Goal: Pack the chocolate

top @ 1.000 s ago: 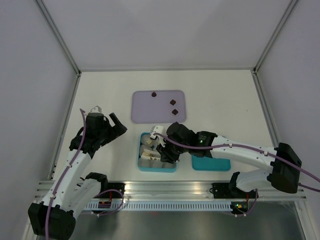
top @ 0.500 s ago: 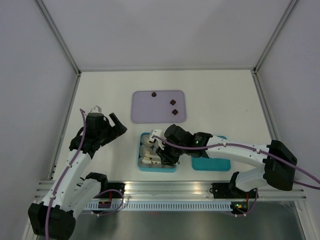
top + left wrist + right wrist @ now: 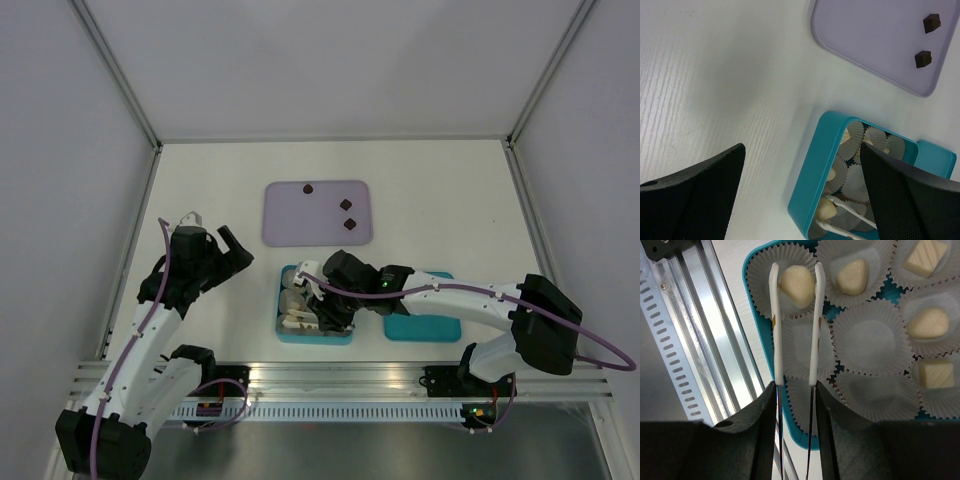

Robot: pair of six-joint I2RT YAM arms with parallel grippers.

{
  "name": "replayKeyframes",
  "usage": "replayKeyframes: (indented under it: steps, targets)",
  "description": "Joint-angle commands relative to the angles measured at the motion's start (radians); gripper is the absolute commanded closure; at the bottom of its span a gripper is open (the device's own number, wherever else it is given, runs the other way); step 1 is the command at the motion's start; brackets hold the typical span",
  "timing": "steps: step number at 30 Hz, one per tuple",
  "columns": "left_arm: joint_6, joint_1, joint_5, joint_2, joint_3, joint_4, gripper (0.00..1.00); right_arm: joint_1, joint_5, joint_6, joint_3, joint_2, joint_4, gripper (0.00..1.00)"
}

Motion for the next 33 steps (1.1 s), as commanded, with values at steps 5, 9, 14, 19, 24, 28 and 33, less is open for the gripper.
replayKeyframes:
  steps: [5,9,14,19,24,28,33]
  targets:
    - [-0.018,-0.003,-0.018,-0.015,-0.001,0.004,0.00,0.006,-0.035,-0.017,0.025,0.016,0.038,0.87]
    - [-0.017,-0.003,-0.018,-0.024,0.001,0.002,0.00,0.006,-0.035,-0.017,0.032,0.031,0.043,0.86]
    - [-0.017,-0.003,-0.023,-0.033,0.001,0.001,0.00,0.006,-0.042,-0.017,0.032,0.032,0.044,0.85]
    - [-0.018,-0.003,-0.024,-0.033,-0.002,-0.002,0.01,0.007,-0.044,-0.046,0.039,0.042,0.043,0.82]
    - [-0.018,-0.003,-0.029,-0.038,-0.002,-0.002,0.01,0.006,-0.033,-0.044,0.041,0.048,0.044,0.77]
    - [-0.018,-0.003,-0.030,-0.038,-0.001,-0.002,0.00,0.006,-0.030,-0.044,0.044,0.046,0.047,0.71]
    - [-0.017,-0.003,-0.032,-0.041,0.001,-0.005,0.00,0.007,-0.027,-0.043,0.045,0.049,0.052,0.66]
